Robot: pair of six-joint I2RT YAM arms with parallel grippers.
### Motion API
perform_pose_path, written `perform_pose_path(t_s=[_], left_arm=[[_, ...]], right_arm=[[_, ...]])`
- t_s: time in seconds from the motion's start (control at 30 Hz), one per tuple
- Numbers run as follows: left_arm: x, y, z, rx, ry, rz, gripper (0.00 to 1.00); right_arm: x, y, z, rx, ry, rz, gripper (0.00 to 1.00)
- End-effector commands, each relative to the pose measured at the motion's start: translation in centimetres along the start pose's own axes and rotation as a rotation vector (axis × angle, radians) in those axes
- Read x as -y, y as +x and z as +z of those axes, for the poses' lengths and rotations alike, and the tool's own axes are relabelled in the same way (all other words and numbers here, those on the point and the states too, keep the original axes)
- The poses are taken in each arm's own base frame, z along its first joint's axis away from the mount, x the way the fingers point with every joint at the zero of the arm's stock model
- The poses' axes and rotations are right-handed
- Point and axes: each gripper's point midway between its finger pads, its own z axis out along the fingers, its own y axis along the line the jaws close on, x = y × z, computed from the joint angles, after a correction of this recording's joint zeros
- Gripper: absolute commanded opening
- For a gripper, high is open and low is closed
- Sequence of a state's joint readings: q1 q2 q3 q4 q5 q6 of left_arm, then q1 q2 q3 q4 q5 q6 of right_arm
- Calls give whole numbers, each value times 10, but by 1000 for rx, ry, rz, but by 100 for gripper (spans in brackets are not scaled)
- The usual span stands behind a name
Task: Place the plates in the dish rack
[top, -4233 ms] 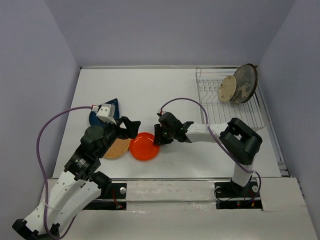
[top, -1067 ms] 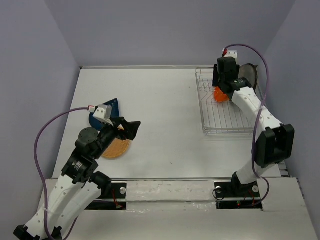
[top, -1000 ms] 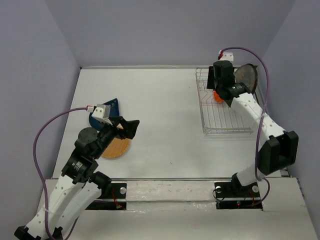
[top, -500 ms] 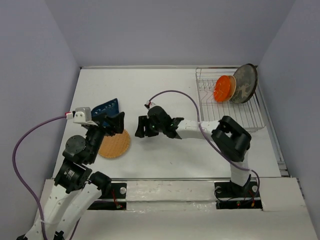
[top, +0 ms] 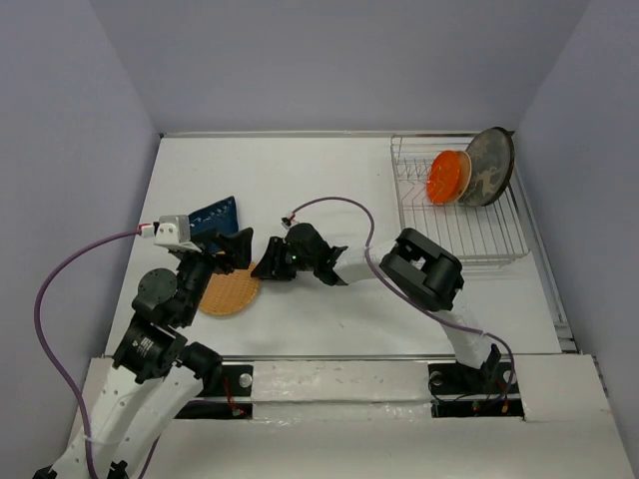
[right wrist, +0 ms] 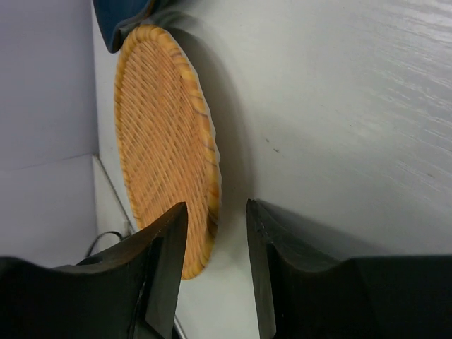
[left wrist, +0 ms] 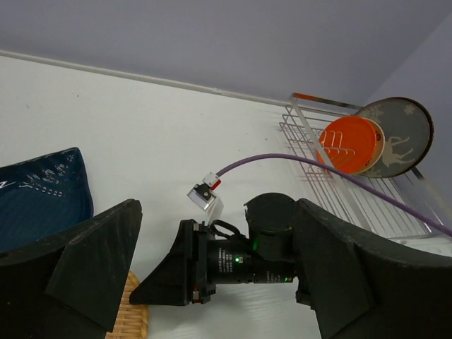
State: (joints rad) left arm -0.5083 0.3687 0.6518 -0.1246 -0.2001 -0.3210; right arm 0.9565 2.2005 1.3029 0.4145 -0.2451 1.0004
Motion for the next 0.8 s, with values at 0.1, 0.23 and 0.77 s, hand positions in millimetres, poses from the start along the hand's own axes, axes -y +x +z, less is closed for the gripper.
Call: perform_pose_path(t_s=[0.1, 0.23, 0.77], left_arm=[[3, -11, -1, 48, 20, 10, 99], [4, -11, -1, 47, 27, 9, 99], [7, -9, -1, 41, 43, 8, 99]], right_arm=[[-15, 2, 16, -16, -97, 74, 37], [-13, 8, 18, -45, -103, 81, 34], [-10, -22, -101, 134, 88, -110, 7]])
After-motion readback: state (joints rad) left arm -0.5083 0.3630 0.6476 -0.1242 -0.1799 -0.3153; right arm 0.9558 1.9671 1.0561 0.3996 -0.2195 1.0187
